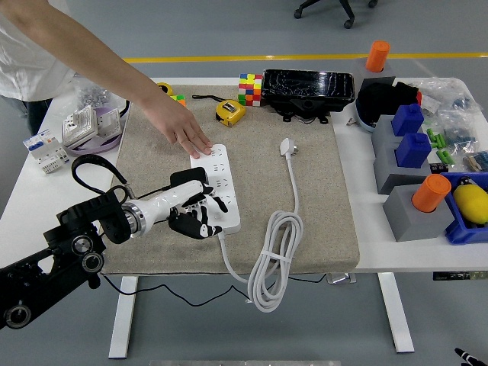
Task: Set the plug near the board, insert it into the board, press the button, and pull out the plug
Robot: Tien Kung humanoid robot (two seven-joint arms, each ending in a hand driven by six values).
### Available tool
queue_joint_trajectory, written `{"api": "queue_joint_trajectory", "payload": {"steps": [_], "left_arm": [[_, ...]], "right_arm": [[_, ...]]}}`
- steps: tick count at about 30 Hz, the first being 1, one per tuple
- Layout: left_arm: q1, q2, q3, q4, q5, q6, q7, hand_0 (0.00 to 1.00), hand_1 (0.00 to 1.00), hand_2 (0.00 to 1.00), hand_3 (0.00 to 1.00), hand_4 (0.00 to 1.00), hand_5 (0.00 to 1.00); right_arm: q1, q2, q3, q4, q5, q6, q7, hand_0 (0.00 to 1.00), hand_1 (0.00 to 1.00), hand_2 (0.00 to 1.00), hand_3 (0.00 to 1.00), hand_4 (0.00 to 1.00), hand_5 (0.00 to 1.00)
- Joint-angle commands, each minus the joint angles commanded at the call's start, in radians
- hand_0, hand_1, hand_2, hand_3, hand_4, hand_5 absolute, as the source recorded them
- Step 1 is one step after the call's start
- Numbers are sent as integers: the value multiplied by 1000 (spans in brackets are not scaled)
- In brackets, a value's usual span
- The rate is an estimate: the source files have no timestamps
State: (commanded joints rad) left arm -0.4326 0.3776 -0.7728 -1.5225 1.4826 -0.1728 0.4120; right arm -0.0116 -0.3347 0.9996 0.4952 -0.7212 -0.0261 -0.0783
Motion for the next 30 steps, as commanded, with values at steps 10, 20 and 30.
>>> {"api": "queue_joint_trajectory", "payload": {"steps": [10, 20, 30], "left_arm": [[1, 8, 1, -26, 3, -33, 66, 129, 66, 145, 805, 625, 2], [-10, 11, 17, -31, -7, -39, 90, 126, 64, 144, 803, 621, 2], [-28, 7, 39, 6, 1, -24, 80, 125, 57, 143, 811, 620, 2]], "right_arm": [[2, 0, 6, 1, -3, 1, 0, 672, 675, 666, 555, 917, 513], [9, -5, -4, 0, -2, 1, 0, 672, 675, 666, 554, 917, 514], [17, -12, -10, 5, 0, 0, 0, 673, 674, 666, 554, 916, 512]]}}
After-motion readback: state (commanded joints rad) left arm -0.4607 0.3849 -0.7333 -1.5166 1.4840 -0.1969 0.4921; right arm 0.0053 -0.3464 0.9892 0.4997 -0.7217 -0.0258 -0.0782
